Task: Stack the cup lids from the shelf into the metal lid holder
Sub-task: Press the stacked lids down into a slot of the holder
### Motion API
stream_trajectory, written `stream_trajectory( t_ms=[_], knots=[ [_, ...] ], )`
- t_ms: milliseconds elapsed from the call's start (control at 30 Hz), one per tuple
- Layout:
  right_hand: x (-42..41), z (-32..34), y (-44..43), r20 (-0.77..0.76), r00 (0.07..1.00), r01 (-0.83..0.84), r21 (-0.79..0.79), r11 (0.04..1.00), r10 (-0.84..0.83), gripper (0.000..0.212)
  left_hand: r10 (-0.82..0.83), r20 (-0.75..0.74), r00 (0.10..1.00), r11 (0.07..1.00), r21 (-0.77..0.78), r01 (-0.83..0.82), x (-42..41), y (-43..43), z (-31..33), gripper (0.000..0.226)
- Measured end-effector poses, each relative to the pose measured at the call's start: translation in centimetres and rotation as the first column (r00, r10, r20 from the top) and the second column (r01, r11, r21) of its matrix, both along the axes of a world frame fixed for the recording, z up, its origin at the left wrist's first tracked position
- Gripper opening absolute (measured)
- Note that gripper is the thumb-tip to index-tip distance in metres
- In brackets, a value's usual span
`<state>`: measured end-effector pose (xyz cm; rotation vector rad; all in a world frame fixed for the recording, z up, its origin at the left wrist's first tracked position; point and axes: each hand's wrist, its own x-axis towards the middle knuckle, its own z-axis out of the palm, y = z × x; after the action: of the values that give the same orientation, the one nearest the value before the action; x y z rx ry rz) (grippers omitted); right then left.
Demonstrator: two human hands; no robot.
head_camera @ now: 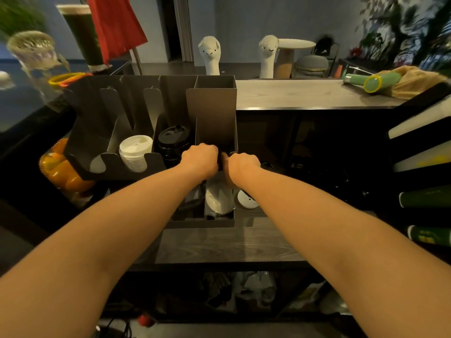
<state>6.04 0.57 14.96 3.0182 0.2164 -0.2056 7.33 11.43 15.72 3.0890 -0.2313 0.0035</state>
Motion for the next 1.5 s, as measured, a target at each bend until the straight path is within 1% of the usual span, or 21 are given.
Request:
stream_trajectory(
  t_ms=[100, 200, 333, 433, 500, 567, 700, 733, 800, 867, 933, 1033, 1100, 1167, 1200, 1233, 1267, 1300, 1367, 1400, 1500],
  knots=[
    [-1.0, 0.3, -0.3, 0.044, 0.997, -0.062, 0.0, 0.998, 0.062, 0.058, -0.078, 0.133, 0.988, 0.986, -0.138, 0.096, -1.0, 0.9, 0.1, 0.033],
    [-2.3, 0.2, -0.4, 0.174, 0.976, -0.136, 0.004, 0.991, 0.133, 0.055, -0.114, 0.225, 0.968, 0.94, -0.291, 0.178, -2.1, 2.3, 0.6, 0.032],
    [-4.6, 0.4, -0.6, 0.308, 0.948, -0.147, 0.186, 0.971, 0.084, 0.039, -0.134, 0.176, 0.975, 0.908, -0.373, 0.192, -3.7, 3.8, 0.7, 0.033],
    [-6.0, 0.5, -0.4, 0.37, 0.928, -0.108, 0.399, 0.911, -0.052, 0.028, -0.188, 0.115, 0.976, 0.894, -0.391, 0.218, -5.1, 4.6, 0.3, 0.038],
    [-6.5, 0.4, -0.2, 0.343, 0.917, -0.046, 0.597, 0.801, -0.203, 0.025, -0.243, 0.079, 0.967, 0.871, -0.422, 0.254, -6.1, 4.8, 0.1, 0.042],
    [-6.8, 0.3, -0.2, 0.281, 0.899, 0.018, 0.742, 0.67, -0.336, 0.021, -0.296, 0.057, 0.954, 0.843, -0.454, 0.289, -7.2, 4.8, -0.2, 0.05],
    [-7.2, 0.2, 0.0, 0.208, 0.855, 0.051, 0.878, 0.476, -0.476, 0.017, -0.395, 0.107, 0.912, 0.775, -0.495, 0.394, -9.3, 4.5, -0.8, 0.063],
    [-7.3, 0.0, 0.1, 0.177, 0.843, 0.055, 0.91, 0.41, -0.507, 0.018, -0.414, 0.129, 0.901, 0.764, -0.489, 0.421, -9.6, 4.4, -0.9, 0.064],
    [-7.4, -0.2, 0.4, 0.084, 0.807, 0.063, 0.972, 0.227, -0.584, 0.024, -0.428, 0.184, 0.885, 0.748, -0.478, 0.461, -9.9, 4.4, -1.2, 0.071],
    [-7.4, -0.2, 0.6, -0.035, 0.766, 0.063, 0.998, 0.021, -0.641, 0.027, -0.418, 0.256, 0.871, 0.737, -0.465, 0.491, -9.8, 4.6, -1.2, 0.075],
    [-7.3, -0.2, 0.7, -0.133, 0.743, 0.079, 0.991, -0.111, -0.656, 0.027, -0.406, 0.299, 0.864, 0.719, -0.478, 0.504, -9.7, 4.7, -1.2, 0.071],
    [-6.8, -0.2, 0.8, -0.246, 0.728, 0.113, 0.964, -0.242, -0.64, 0.015, -0.399, 0.292, 0.869, 0.675, -0.548, 0.494, -9.3, 4.8, -0.9, 0.068],
    [-6.6, -0.3, 0.9, -0.286, 0.726, 0.13, 0.95, -0.284, -0.625, 0.008, -0.39, 0.277, 0.878, 0.661, -0.579, 0.476, -8.8, 5.1, -0.9, 0.072],
    [-6.2, -0.2, 1.0, -0.29, 0.735, 0.15, 0.951, -0.269, -0.614, 0.01, -0.377, 0.292, 0.879, 0.688, -0.547, 0.477, -8.1, 5.5, -1.0, 0.075],
    [-6.0, -0.1, 1.0, -0.27, 0.743, 0.152, 0.959, -0.238, -0.612, 0.013, -0.373, 0.314, 0.873, 0.71, -0.509, 0.487, -7.8, 5.6, -1.0, 0.075],
    [-5.6, 0.0, 0.9, -0.224, 0.754, 0.144, 0.974, -0.177, -0.617, 0.014, -0.367, 0.342, 0.865, 0.729, -0.473, 0.496, -7.4, 5.6, -0.9, 0.075],
    [-5.1, 0.1, 0.7, -0.152, 0.766, 0.128, 0.988, -0.083, -0.625, 0.015, -0.355, 0.37, 0.859, 0.745, -0.442, 0.499, -7.0, 5.6, -0.7, 0.074],
    [-4.7, 0.4, 0.5, -0.059, 0.778, 0.109, 0.993, 0.041, -0.625, 0.016, -0.339, 0.397, 0.853, 0.76, -0.418, 0.497, -6.6, 5.5, -0.5, 0.074],
    [-4.1, 1.1, 0.2, 0.129, 0.801, 0.067, 0.951, 0.302, -0.585, 0.016, -0.298, 0.44, 0.847, 0.793, -0.38, 0.476, -5.6, 5.4, -0.1, 0.071],
    [-3.7, 1.4, 0.1, 0.208, 0.808, 0.045, 0.911, 0.41, -0.551, 0.014, -0.272, 0.46, 0.845, 0.812, -0.362, 0.458, -4.9, 5.3, 0.1, 0.069],
    [-2.3, 2.4, -0.2, 0.381, 0.8, -0.014, 0.784, 0.621, -0.464, 0.011, -0.246, 0.502, 0.829, 0.871, -0.26, 0.416, -3.0, 5.0, 0.7, 0.065]
  ],
)
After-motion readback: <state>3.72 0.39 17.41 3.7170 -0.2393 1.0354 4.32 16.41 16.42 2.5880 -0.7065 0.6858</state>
